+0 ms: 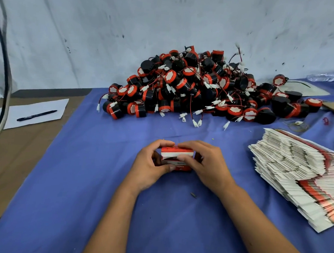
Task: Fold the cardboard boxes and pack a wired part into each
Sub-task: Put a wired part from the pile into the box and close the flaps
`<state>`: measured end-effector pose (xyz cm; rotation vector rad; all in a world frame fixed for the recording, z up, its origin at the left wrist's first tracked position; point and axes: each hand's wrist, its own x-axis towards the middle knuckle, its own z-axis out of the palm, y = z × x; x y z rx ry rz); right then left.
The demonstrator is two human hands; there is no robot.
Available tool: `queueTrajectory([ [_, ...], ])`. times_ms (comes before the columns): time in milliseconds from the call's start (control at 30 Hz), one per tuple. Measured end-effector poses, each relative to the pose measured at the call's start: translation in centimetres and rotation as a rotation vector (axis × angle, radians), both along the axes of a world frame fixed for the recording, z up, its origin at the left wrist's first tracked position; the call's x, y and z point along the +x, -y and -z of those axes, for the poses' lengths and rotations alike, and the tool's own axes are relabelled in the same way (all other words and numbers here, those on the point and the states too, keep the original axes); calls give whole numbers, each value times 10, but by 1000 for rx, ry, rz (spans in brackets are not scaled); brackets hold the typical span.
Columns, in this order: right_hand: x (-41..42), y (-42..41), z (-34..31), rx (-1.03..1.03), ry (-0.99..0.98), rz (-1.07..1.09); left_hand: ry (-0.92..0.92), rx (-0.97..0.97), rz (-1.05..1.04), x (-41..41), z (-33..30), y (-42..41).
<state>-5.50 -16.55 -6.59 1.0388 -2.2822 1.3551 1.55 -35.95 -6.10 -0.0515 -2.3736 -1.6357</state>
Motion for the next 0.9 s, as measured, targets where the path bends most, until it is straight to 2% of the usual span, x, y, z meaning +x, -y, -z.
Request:
queueTrajectory([
  [100,1,1,-2,-2,-28,58,1,-12,-16,-1,0,-1],
  [333,3,1,1,54,151,-32,-19,-24,-24,-1,1,-1],
  [500,9,6,-1,131,105,34,-51,35,-41,-2,2,-3],
  [700,12,4,-3,-58,-90,144,-79,-33,-18,-6,4,-4],
  [800,9,4,-3,-82,-45,112,-79,-27,-34,-6,5,-5],
  [900,7,1,-3,-73,23,30,-141,-15,-148,-6,3,-6],
])
